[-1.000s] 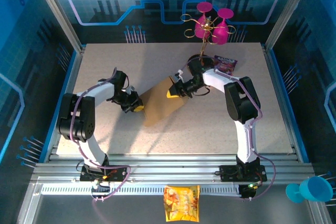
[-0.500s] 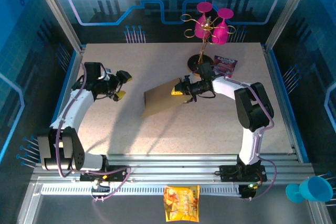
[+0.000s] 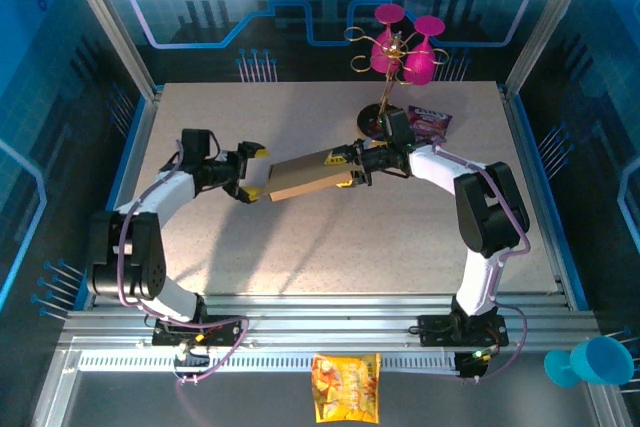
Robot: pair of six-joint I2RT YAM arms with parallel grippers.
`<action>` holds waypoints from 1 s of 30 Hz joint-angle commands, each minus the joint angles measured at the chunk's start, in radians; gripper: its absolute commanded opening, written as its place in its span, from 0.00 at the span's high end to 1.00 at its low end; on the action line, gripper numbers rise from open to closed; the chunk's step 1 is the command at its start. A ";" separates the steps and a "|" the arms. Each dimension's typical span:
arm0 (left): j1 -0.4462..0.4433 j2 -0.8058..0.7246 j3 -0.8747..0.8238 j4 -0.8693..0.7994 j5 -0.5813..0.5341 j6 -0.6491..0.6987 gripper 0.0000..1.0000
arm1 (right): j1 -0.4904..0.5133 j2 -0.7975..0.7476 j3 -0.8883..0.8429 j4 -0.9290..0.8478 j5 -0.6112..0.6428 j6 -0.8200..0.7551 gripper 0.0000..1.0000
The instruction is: Fold the paper box
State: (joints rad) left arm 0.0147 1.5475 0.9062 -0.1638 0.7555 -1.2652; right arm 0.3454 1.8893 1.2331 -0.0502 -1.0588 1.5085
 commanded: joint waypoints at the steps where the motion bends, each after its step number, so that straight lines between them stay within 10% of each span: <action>1: -0.022 0.039 -0.013 0.026 0.046 -0.066 0.08 | -0.012 -0.020 -0.036 0.143 -0.041 0.150 0.73; 16: -0.096 0.077 -0.168 0.551 0.050 -0.625 0.14 | -0.001 0.032 -0.111 0.495 -0.014 0.406 0.74; 30: -0.128 0.064 -0.194 0.665 0.024 -0.760 0.46 | 0.012 0.080 -0.141 0.644 0.008 0.514 0.74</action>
State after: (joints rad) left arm -0.0853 1.6157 0.7208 0.4587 0.7700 -1.9739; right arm 0.3481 1.9545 1.0969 0.5346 -1.0695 2.0026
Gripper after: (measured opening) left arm 0.563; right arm 0.425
